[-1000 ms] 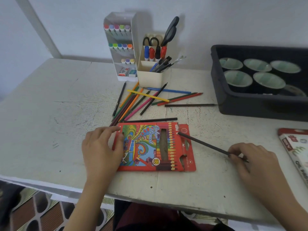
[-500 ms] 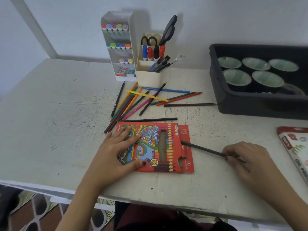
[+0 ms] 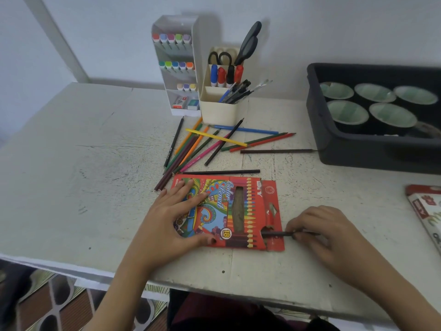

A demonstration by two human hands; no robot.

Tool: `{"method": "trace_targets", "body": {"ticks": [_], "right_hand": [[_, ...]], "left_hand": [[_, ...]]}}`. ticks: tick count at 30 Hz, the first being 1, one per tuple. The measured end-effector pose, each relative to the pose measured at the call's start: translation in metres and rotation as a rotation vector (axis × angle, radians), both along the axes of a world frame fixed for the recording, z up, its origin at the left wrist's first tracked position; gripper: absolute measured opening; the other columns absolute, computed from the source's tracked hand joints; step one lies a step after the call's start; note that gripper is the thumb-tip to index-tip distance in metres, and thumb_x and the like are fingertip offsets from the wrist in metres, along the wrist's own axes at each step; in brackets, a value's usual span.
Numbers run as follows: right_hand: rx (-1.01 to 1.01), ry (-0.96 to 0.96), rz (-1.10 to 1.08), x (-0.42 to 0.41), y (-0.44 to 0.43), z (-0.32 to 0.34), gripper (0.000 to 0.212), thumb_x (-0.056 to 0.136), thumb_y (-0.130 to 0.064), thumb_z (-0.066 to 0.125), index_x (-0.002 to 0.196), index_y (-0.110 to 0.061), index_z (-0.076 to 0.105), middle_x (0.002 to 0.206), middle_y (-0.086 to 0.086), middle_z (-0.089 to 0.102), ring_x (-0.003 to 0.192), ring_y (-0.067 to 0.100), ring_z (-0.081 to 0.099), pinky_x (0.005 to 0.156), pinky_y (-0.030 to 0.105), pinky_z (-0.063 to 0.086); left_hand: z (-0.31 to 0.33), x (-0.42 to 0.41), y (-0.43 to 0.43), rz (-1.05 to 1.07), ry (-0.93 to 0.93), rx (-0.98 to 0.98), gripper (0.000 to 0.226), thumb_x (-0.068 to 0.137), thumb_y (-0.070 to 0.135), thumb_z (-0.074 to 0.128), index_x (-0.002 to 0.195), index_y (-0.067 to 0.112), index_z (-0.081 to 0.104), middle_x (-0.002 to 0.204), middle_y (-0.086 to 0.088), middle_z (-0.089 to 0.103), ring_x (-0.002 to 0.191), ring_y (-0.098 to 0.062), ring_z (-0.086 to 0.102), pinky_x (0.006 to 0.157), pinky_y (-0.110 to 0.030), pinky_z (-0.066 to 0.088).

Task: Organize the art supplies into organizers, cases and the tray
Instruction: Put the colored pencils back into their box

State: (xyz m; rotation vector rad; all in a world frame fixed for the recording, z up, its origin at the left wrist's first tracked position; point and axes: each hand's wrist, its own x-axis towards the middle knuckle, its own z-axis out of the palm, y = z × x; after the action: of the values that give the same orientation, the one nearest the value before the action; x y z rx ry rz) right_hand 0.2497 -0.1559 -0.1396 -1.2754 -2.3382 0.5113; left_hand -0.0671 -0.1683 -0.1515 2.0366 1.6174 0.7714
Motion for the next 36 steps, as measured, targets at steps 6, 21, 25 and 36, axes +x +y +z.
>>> {"method": "trace_targets", "body": {"ticks": [6,21,25,36], "right_hand": [[0.053,0.052,0.012,-0.028,0.000,-0.007,0.015,0.082,-0.043,0.054,0.091,-0.038,0.065,0.088,-0.026,0.061,0.088,-0.005,0.052,0.086,0.019,0.029],[0.041,0.088,-0.107,-0.020,-0.004,-0.009,0.016,0.079,-0.045,0.052,0.089,-0.041,0.063,0.086,-0.023,0.052,0.088,-0.005,0.046,0.086,0.018,0.029],[0.062,0.126,-0.133,-0.038,-0.004,-0.012,0.018,0.075,-0.047,0.054,0.085,-0.040,0.068,0.079,-0.022,0.053,0.081,-0.003,0.044,0.079,0.020,0.029],[-0.008,0.141,-0.133,-0.041,0.013,0.001,0.008,0.076,-0.042,0.050,0.076,-0.036,0.056,0.086,-0.022,0.055,0.091,0.000,0.048,0.082,0.021,0.034]], "left_hand": [[-0.002,-0.001,-0.003,0.007,0.025,0.014,0.083,0.059,0.084,0.056,0.133,0.049,0.042,0.150,0.019,0.025,0.139,0.012,0.008,0.115,-0.030,0.009],[0.001,0.001,-0.004,0.022,-0.010,-0.011,0.076,0.056,0.083,0.059,0.126,0.061,0.041,0.147,0.028,0.023,0.136,0.016,0.009,0.110,-0.021,0.010],[0.001,0.002,-0.004,0.026,-0.004,-0.018,0.075,0.056,0.085,0.057,0.125,0.065,0.038,0.146,0.029,0.022,0.136,0.018,0.008,0.109,-0.020,0.010],[0.002,0.004,-0.004,0.037,-0.003,-0.014,0.078,0.055,0.082,0.060,0.127,0.067,0.032,0.145,0.031,0.023,0.136,0.017,0.009,0.110,-0.022,0.012]]}}
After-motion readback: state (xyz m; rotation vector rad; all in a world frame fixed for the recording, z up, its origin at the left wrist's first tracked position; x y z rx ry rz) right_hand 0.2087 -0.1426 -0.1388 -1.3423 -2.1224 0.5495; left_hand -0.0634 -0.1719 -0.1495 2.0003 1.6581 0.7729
